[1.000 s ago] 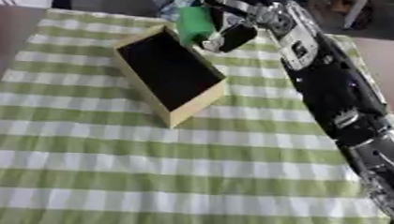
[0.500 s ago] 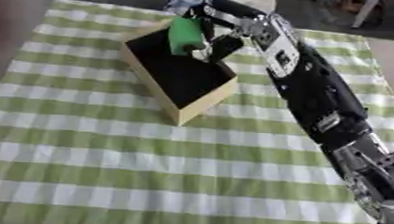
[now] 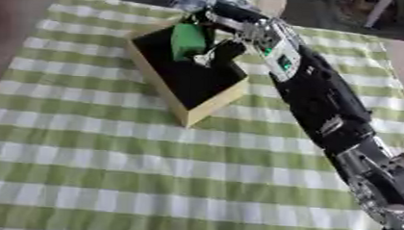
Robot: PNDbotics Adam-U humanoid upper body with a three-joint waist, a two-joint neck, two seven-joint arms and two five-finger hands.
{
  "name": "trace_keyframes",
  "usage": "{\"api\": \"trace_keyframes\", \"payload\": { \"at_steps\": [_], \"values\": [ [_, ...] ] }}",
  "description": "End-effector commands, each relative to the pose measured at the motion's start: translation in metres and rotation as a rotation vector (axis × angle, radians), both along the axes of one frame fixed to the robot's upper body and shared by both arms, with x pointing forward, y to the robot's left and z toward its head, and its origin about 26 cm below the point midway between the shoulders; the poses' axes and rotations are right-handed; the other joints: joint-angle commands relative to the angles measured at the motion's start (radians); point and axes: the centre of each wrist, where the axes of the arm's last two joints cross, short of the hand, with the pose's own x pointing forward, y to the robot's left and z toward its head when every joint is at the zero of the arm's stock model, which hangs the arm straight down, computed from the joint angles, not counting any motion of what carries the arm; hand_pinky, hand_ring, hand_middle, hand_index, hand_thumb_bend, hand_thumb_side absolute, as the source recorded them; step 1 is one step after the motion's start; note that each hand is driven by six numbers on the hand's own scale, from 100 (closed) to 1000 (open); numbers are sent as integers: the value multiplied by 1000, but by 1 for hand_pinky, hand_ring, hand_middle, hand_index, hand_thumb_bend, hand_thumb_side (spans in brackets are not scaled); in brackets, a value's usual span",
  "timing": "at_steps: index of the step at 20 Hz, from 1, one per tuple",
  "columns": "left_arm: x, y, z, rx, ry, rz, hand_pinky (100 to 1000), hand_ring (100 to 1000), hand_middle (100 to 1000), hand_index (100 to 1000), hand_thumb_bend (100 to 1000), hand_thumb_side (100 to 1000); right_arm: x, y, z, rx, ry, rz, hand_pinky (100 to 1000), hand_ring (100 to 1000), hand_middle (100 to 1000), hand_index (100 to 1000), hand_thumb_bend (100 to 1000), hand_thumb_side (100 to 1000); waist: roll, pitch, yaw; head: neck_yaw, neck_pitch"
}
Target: Pick up objects on the table and place them in the box.
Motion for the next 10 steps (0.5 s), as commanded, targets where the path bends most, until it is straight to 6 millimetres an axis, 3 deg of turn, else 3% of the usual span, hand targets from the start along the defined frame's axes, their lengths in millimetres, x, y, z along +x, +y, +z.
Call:
{"api": "trace_keyframes", "payload": {
  "at_steps": [1,10],
  "values": [
    [-3,-1,7,2,-29,-10,531,607,576,729,100,567,1,-4,17,-40,-45,-13,637,603,485,747,100,421,5,-16,0,3,-8],
    [-3,0,6,3,-23,-9,531,607,576,729,100,567,0,-2,20,-141,-50,13,804,798,725,867,267,529,4,-16,-1,4,-4]
  ]
}}
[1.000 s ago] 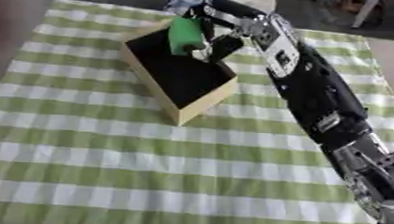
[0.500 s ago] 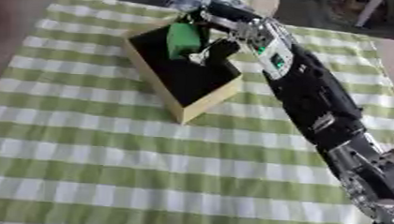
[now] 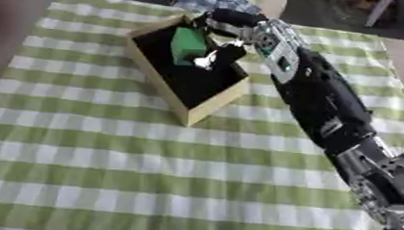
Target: Pick up objects on the table and place them in the box.
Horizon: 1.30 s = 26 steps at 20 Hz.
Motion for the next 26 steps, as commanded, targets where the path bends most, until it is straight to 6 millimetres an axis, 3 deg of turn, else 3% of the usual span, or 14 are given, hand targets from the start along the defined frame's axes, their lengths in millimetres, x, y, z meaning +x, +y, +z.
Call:
{"api": "trace_keyframes", "payload": {
  "at_steps": [1,14,17,26],
  "values": [
    [-3,0,6,1,-24,-8,531,607,576,729,100,567,-1,-1,21,-47,-46,7,814,806,739,875,288,544,6,-17,-1,0,-3],
    [-3,0,6,0,-22,-10,531,608,576,729,100,566,-5,2,35,-58,-88,38,824,802,741,884,321,618,11,-23,-9,3,1],
    [-3,0,5,2,-19,-8,530,607,575,729,100,566,-7,2,39,-41,-105,48,812,787,723,874,282,596,13,-24,-12,5,0],
    [-3,3,3,5,-9,6,531,608,575,728,100,566,-25,-26,74,7,-211,49,811,771,705,868,201,596,17,-40,-33,14,7]
  ]
}}
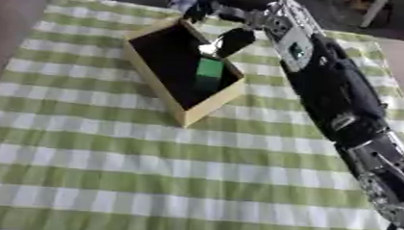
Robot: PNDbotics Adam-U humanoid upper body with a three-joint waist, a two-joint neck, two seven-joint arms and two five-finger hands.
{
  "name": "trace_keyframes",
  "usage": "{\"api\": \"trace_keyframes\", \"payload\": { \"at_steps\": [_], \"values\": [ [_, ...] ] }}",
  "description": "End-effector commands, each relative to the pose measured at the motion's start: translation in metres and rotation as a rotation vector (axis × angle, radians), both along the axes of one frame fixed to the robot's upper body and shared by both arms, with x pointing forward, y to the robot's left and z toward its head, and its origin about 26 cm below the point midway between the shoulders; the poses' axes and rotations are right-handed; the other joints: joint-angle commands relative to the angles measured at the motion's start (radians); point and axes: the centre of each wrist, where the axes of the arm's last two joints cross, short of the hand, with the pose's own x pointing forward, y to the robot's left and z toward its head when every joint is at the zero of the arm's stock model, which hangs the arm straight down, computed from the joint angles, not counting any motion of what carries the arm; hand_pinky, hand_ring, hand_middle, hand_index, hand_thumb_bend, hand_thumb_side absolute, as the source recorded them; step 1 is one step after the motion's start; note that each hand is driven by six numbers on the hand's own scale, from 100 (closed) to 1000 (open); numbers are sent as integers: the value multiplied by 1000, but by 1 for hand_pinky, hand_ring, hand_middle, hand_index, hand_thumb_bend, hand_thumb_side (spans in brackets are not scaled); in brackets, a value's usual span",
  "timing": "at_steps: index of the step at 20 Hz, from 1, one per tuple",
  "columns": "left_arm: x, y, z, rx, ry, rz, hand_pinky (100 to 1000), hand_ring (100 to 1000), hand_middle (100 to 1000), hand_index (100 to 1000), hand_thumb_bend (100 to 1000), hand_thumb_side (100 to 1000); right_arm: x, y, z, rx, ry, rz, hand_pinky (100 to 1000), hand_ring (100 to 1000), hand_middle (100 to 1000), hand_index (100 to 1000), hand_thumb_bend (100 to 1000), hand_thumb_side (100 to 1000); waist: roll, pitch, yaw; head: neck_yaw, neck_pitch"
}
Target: Pick up objects on the table and place them in the box.
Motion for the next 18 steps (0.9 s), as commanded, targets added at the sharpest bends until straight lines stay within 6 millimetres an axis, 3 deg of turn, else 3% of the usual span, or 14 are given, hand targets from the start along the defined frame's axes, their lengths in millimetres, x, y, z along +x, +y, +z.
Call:
{"api": "trace_keyframes", "payload": {
  "at_steps": [1,6,10,11,14,18],
  "values": [
    [-3,2,5,-1,-24,8,531,608,575,728,100,566,-13,-15,33,20,-94,2,808,765,701,865,188,596,12,-27,-8,5,6],
    [-2,5,4,-4,-20,22,532,609,576,728,100,566,-44,-38,60,113,-222,31,777,729,656,837,134,576,23,-38,-28,12,7],
    [-2,5,4,-5,-21,24,532,609,576,728,100,566,-59,-40,68,146,-241,39,777,729,656,837,134,576,25,-40,-31,13,7],
    [-2,5,4,-4,-21,25,531,608,576,728,100,565,-60,-40,69,150,-241,37,742,689,617,809,107,539,27,-41,-33,16,8],
    [-2,9,3,-7,-21,42,532,609,576,728,100,565,-74,-67,75,196,-294,16,735,688,614,807,100,572,48,-44,-71,40,12],
    [-2,9,4,-9,-28,47,532,609,577,728,100,565,-102,-108,83,272,-379,-41,737,702,629,814,100,595,61,-43,-87,49,10]
  ]
}}
